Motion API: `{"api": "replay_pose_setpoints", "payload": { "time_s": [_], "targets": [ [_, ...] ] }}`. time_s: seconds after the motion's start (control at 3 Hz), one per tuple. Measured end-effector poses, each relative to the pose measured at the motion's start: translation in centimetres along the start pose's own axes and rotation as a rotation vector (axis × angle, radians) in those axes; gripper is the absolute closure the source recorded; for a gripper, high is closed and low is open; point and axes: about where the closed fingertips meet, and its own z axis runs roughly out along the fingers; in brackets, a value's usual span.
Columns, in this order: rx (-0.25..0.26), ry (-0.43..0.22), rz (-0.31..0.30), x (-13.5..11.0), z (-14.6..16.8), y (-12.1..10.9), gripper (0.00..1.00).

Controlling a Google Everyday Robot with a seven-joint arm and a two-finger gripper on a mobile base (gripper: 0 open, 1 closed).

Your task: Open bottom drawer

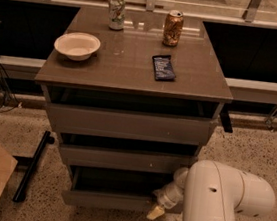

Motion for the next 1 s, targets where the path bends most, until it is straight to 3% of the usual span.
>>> {"api": "replay_pose_setpoints", "payload": {
  "time_s": [0.33, 0.67, 1.0],
  "targets": [
    [-0.050, -0.018, 0.016, 0.0, -2.1, 3.7, 0.39],
    [-0.096, -0.084, 0.128, 0.1, -2.9, 7.9, 0.17],
    [-0.105, -0.088, 0.138, 0.3, -2.6, 8.5, 0.00]
  ]
}}
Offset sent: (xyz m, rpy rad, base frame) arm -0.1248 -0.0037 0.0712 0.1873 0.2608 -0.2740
